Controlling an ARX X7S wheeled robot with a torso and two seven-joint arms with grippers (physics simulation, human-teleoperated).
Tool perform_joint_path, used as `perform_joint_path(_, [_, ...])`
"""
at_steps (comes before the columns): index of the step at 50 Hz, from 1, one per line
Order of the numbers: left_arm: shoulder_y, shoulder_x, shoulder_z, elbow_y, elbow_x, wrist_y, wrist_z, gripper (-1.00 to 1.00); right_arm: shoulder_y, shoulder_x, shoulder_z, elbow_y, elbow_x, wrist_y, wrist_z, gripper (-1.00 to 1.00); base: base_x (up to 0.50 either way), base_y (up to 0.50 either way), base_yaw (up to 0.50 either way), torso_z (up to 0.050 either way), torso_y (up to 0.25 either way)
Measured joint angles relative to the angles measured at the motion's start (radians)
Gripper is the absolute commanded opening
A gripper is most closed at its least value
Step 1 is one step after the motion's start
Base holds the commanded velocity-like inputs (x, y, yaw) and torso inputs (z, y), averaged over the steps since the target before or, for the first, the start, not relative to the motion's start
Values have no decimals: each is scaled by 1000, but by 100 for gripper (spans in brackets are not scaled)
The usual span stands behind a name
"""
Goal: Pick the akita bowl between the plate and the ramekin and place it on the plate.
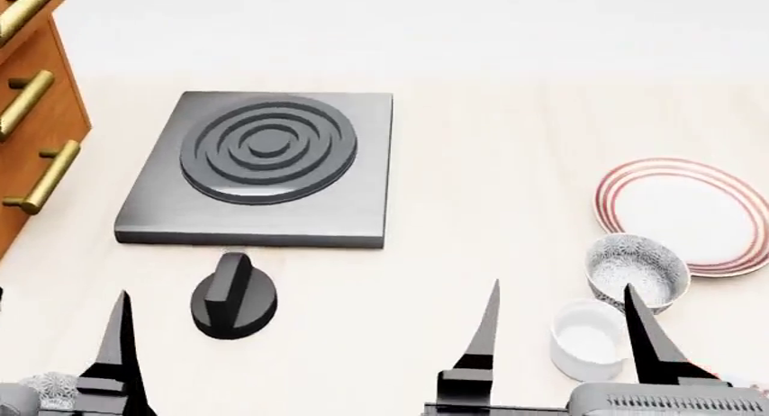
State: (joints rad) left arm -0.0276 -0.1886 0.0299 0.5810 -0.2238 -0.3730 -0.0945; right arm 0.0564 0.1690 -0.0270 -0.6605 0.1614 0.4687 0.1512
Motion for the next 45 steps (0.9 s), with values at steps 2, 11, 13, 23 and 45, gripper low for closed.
perform_joint_path(2, [-2,-3,-2,13,-5,-8,-2,100,4,4,1,-16,5,13,1,100,500,0,0,0,0])
perform_joint_path(11, [-12,-15,-9,52,-22,-33,-12,100,19,21,1,-70,21,54,5,100,500,0,0,0,0])
perform_joint_path(13, [-14,-18,-10,58,-24,-36,-14,100,22,24,1,-79,23,60,5,100,500,0,0,0,0])
perform_joint_path(23, [-35,-30,-17,96,-45,-71,-28,100,44,41,0,-128,38,107,11,100,500,0,0,0,2])
perform_joint_path(45, [-44,-52,-21,133,-76,-90,-42,100,74,70,12,-187,58,148,25,100,364,-13,0,0,0])
